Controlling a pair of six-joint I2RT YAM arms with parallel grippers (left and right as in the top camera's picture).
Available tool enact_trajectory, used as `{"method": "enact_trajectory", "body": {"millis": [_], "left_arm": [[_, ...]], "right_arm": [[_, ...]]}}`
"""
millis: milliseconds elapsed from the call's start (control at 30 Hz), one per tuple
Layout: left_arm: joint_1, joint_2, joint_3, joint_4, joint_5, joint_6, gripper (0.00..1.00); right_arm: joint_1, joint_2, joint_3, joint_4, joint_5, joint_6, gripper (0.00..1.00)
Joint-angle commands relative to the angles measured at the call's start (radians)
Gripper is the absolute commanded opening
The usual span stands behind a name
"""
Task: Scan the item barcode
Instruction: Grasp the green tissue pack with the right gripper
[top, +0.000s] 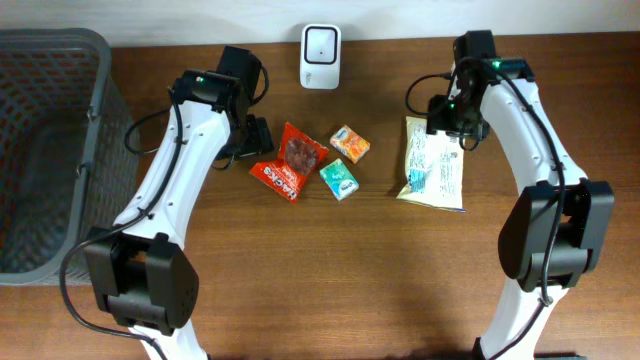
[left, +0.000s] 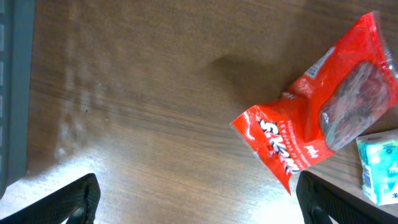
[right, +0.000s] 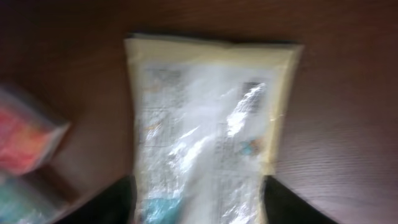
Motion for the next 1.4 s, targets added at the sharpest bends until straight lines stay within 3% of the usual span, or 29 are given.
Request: {"method": "enact_trajectory", "body": {"millis": [0,33,67,167,267,367,667,733,900,1000,1067,1167,1300,1367], "left_arm": [[0.005,0.002,-0.002,0.001,0.003,0.012,0.99],[0.005,0.002,-0.002,0.001,0.003,0.012,0.99],[0.005,0.002,-0.002,0.001,0.003,0.012,0.99],[0.005,0.002,-0.002,0.001,0.003,0.012,0.99],[0.005,0.002,-0.002,0.001,0.003,0.012,0.99],[0.005,0.002,-0.002,0.001,0.003,0.012,0.99],[0.005,0.002,-0.002,0.001,0.003,0.012,0.99],[0.005,0.002,-0.002,0.001,0.003,0.012,0.99],[0.005,0.002,-0.002,0.001,0.003,0.012,0.99],[0.005,0.002,-0.002,0.001,0.003,0.012,0.99],[0.005,0.002,-0.002,0.001,0.003,0.012,0.99],[0.005,0.002,-0.002,0.001,0.003,0.012,0.99],[0.005,0.002,-0.002,0.001,0.003,0.012,0.99],[0.005,0.002,-0.002,0.001,0.003,0.012,0.99]], "right_arm": [[0.045,-0.003,0.001,-0.025,-0.275,-0.006,0.72],[0.063,-0.002,-0.01,-0.018,-0.274,-0.006,0.73],[0.1,-0.002,-0.04,0.007,-0.274,-0.006,0.92],[0.194,-0.001,-0.116,0.072,-0.274,-0.004,1.0],[0.284,0.002,-0.202,0.156,-0.274,-0.002,0.99],[0.336,0.002,-0.274,0.237,-0.274,-0.001,0.82],[0.369,0.058,-0.29,0.345,-0.221,-0.006,0.8],[0.369,0.078,-0.292,0.34,-0.225,-0.006,0.72],[0.369,0.079,-0.294,0.341,-0.232,-0.006,0.39],[0.369,0.079,-0.294,0.34,-0.299,-0.006,0.3],[0.369,0.079,-0.294,0.321,-0.399,-0.005,0.05],[0.346,0.079,-0.293,0.311,-0.565,-0.006,0.04],[0.17,0.079,-0.293,0.301,-1.04,-0.02,0.04],[0.086,0.079,-0.293,0.3,-1.328,-0.163,0.04]]}}
